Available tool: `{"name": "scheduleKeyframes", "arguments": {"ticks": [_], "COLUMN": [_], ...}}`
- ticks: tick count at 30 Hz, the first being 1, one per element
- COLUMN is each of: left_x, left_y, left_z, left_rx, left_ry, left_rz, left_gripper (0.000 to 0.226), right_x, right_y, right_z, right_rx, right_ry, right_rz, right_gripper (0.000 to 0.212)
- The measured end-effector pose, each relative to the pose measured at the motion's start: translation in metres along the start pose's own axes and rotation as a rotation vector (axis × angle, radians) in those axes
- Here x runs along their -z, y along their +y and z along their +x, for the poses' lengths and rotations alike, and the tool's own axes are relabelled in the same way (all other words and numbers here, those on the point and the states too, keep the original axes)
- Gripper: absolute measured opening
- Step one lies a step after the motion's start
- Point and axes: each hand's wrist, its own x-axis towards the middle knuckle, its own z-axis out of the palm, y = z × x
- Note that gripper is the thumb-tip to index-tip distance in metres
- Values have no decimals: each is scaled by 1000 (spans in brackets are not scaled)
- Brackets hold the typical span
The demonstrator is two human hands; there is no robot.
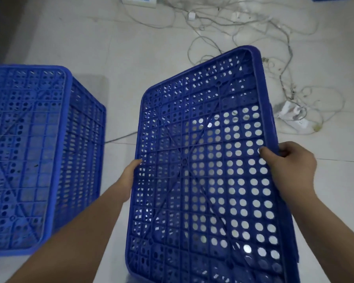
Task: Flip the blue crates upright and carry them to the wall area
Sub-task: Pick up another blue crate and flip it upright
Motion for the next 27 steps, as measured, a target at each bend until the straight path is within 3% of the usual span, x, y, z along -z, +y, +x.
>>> {"name": "scheduleKeyframes", "arguments": {"ticks": [7,10,13,16,18,27], "left_x": [-39,-51,-58,-65,-66,-24], "left_y": [26,34,43,48,50,52], "left_z": [-29,-35,-36,-40,-38,-21], "left_rx": [-127,-193,-219,-292,-325,-204], "left_ry": [-177,-256,-319,-353,-341,-100], "left_rz": [141,212,174,222,216,203], "left_gripper": [25,20,49,56,47,39], "right_x": [-53,-82,-113,-139,-153,-214], "right_y": [-19,-31,-41,-52,-59,-67], "right_z": [-24,-28,-33,-42,-48,-75], "right_rx": [124,147,136,147,205,322], "right_ry": [-62,-83,-136,-186,-217,-417], "right_rz": [-111,-187,-248,-291,-361,-534], "right_gripper": [24,37,37,23,8,21]}}
